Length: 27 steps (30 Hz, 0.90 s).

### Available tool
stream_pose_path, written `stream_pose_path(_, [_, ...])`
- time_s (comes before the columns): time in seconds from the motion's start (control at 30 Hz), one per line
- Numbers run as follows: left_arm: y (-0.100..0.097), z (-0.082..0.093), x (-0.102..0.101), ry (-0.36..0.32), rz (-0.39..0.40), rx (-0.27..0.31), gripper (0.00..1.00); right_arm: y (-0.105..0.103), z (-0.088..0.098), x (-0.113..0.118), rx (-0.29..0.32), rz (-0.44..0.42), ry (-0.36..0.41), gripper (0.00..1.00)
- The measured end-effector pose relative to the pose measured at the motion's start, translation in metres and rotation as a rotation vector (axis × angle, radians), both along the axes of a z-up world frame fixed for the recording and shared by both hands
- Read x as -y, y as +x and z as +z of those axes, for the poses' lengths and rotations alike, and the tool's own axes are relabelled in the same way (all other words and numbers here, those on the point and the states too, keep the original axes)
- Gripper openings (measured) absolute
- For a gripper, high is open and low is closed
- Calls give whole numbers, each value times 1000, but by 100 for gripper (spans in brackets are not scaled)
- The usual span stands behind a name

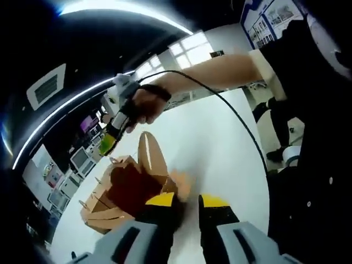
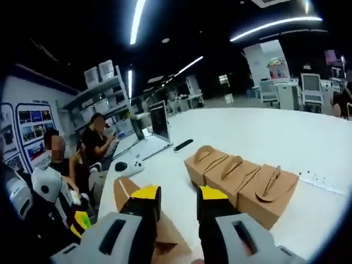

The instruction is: Pick up one paper box from the group, open the paper box, and remove the item inside

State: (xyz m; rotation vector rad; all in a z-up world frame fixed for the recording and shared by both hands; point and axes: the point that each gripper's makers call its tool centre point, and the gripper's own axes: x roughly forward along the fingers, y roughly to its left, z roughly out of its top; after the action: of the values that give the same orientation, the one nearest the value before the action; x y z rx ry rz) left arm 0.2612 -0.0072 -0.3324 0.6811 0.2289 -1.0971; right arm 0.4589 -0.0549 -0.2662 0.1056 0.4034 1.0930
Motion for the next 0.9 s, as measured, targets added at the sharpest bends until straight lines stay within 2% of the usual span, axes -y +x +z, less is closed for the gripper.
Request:
stream_pose_path(0.2, [-2, 19, -10, -64, 33, 16, 20, -26, 26, 16, 92, -32, 25, 27])
stream_pose_path(0.3, [-2, 25, -19, -86, 63, 31, 20, -48, 26, 24, 147, -36, -13, 27])
stream_pose_path(0.4, [-2, 28, -29, -103, 87, 34, 21, -74, 17, 35, 184, -41, -57, 28])
stream_pose_path(0.5, [0, 27, -41, -122, 124, 30, 21, -97, 8, 43, 195, -46, -80, 29])
stream_pose_path(0.57, [1, 24, -49, -129, 151, 26, 21, -111, -4, 52, 220, -55, -128, 29])
stream_pose_path(0.7, [4, 18, -59, -145, 191, 12, 21, -138, -26, 60, 222, -65, -155, 29])
stream_pose_path(0.77, [7, 16, -61, -147, 207, 9, 21, -151, -38, 64, 231, -79, -172, 29])
stream_pose_path(0.9, [12, 11, -62, -138, 232, 8, 21, -163, -57, 72, 283, -121, -233, 28])
